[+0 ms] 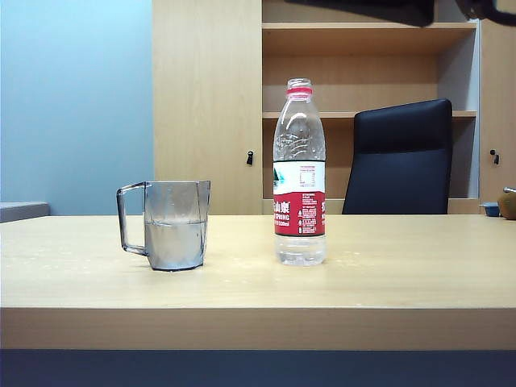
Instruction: Pick up the mineral water bottle on the table and pour water into the mug until it's half full.
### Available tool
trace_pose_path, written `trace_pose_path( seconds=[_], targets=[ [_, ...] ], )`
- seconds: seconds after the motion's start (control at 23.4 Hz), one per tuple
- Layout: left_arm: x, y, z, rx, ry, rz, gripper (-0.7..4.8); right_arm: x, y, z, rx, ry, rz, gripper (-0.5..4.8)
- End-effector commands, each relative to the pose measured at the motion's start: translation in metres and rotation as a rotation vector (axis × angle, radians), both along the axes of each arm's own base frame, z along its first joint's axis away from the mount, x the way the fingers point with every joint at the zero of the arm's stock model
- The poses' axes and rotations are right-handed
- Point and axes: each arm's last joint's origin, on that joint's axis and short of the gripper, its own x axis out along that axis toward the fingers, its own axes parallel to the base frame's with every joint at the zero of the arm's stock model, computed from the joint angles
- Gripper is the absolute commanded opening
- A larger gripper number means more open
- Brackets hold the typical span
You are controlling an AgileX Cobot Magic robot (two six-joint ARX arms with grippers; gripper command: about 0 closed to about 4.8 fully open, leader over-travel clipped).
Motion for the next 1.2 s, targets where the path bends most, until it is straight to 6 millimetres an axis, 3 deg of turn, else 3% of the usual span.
trace_pose_path(
  seconds=[0.04,0.13,0.26,0.43,0.73,0.94,1.2],
  targets=[
    [0.0,0.0,0.001,0.003,-0.008,-0.003,-0.02,0.007,-0.019,0.003,-0.085,-0.026,-0.117,-0.01],
    [0.0,0.0,0.001,0.003,-0.008,-0.003,-0.02,0.016,-0.045,0.002,-0.141,0.018,-0.107,-0.01],
    [0.0,0.0,0.001,0.002,-0.008,-0.013,-0.02,0.016,-0.104,0.009,-0.109,0.015,-0.313,-0.01],
    [0.0,0.0,0.001,0.002,-0.007,-0.013,-0.02,0.001,-0.139,0.014,-0.042,-0.095,-0.566,-0.01],
    [0.0,0.0,0.001,0.002,-0.007,-0.014,-0.02,0.0,-0.153,-0.016,-0.026,-0.154,-0.732,-0.01],
    [0.0,0.0,0.001,0.002,-0.007,-0.013,-0.02,0.011,-0.153,-0.06,-0.079,-0.022,-0.727,-0.01],
    [0.0,0.0,0.001,0.002,-0.008,-0.014,-0.02,0.01,-0.153,-0.074,-0.136,0.115,-0.717,-0.01]
  ],
)
